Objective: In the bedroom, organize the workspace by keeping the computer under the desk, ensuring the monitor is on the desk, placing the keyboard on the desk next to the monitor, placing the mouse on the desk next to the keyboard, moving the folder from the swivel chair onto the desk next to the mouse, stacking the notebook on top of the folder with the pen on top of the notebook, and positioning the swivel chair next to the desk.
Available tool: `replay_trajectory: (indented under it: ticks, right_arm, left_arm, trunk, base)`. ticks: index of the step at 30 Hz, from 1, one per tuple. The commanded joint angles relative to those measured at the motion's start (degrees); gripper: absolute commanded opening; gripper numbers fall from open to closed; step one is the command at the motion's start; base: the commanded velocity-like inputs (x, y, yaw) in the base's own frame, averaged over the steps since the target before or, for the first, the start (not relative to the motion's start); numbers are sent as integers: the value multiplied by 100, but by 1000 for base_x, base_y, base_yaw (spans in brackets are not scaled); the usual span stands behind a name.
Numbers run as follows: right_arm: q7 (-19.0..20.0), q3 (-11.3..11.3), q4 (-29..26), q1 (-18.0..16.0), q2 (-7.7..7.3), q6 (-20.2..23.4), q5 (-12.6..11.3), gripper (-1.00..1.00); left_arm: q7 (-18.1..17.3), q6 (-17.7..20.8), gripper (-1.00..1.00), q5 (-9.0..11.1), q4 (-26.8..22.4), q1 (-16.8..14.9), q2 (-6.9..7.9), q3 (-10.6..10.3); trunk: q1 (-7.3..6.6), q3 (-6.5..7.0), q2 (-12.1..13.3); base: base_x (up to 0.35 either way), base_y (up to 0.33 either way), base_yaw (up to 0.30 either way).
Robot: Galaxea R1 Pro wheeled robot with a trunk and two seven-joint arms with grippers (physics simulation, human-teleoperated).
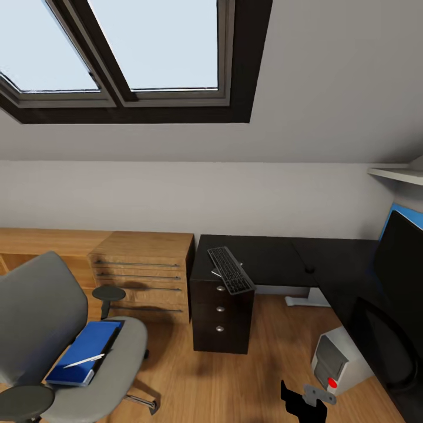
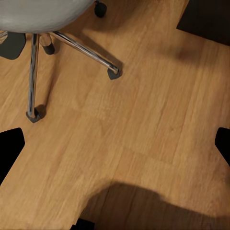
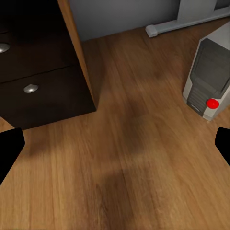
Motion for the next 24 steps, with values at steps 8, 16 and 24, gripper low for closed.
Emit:
replay_trajectory:
  ticks: [8, 16, 24]
  right_arm:
    - [-2, -44, 9, -7, 0, -22, 30, 100]
    - [-2, -44, 8, -7, 0, -22, 30, 100]
    - [-2, -44, 9, -7, 0, -22, 30, 100]
  left_arm:
    - [5, -52, 100, 10, 5, -4, -2, 8]
    - [5, -62, 100, 10, 4, -3, -2, 8]
    - [5, -63, 100, 10, 4, -5, -2, 8]
  trunk:
    - [2, -10, -8]
    - [2, -10, -8]
    - [2, -10, -8]
  base:
    - [0, 0, 0]
    - [-153, 0, 0]
    - [-302, 0, 0]
